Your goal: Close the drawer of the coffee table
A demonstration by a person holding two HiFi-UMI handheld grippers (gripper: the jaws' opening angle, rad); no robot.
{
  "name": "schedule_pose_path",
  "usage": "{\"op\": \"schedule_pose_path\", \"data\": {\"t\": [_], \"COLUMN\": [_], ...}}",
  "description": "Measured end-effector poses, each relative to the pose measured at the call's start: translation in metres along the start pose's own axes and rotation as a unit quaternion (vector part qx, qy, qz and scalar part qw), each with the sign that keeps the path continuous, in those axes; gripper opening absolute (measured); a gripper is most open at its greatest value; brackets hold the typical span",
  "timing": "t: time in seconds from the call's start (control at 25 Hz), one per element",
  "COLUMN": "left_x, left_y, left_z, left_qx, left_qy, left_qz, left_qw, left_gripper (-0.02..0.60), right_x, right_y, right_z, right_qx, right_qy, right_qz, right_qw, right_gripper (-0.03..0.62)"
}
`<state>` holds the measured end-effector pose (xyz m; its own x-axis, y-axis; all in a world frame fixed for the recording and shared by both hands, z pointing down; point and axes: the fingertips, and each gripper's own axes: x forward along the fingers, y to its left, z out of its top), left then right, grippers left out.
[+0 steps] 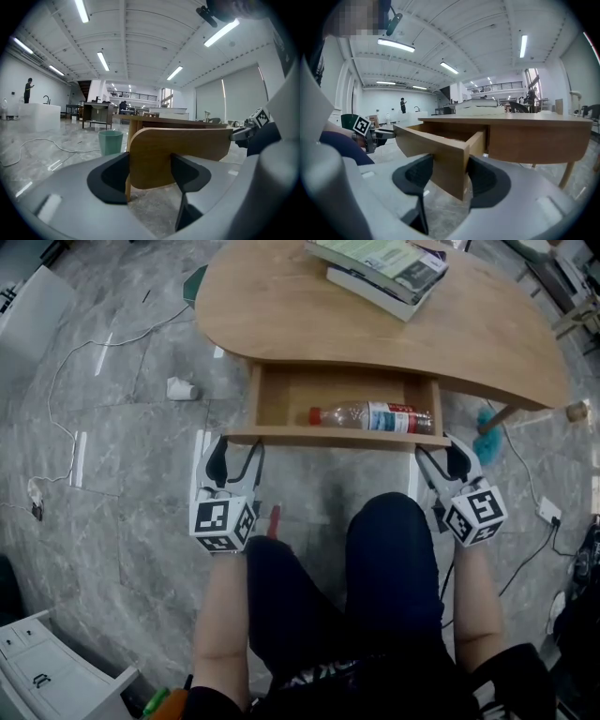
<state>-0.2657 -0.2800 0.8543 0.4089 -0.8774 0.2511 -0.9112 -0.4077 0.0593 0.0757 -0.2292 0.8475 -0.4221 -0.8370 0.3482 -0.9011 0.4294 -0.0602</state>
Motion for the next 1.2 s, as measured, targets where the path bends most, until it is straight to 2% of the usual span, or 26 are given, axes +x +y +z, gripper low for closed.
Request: {"op": "schedule_pose_path", "data": {"t": [0.84,1.0,1.2], "left_x": [0.050,0.060,0.076], "left_y": [0.012,0.014,0.017], "left_z": [0.012,0.015,0.020], "left_qx": [-0.001,0.000,-0.002], "left_qy": [0.011,0.010,0.011], "left_qz": [0.009,0.011,0.021], "left_qw": [0.9999,0.9999,0.9997], "left_gripper": [0.284,0.284,0.284], "right_x": [0.041,0.049,0.062], "right_y": [-0.032,-0.039,-0.053], "right_z": [0.015,0.018,0.024], "right_qx": [0.019,0.032,0.049], "right_qy": [0.008,0.006,0.004], "right_qz": [-0.008,-0.020,-0.056], "right_qw": [1.000,0.999,0.997], "right_gripper": [0.238,0.238,0.238]}}
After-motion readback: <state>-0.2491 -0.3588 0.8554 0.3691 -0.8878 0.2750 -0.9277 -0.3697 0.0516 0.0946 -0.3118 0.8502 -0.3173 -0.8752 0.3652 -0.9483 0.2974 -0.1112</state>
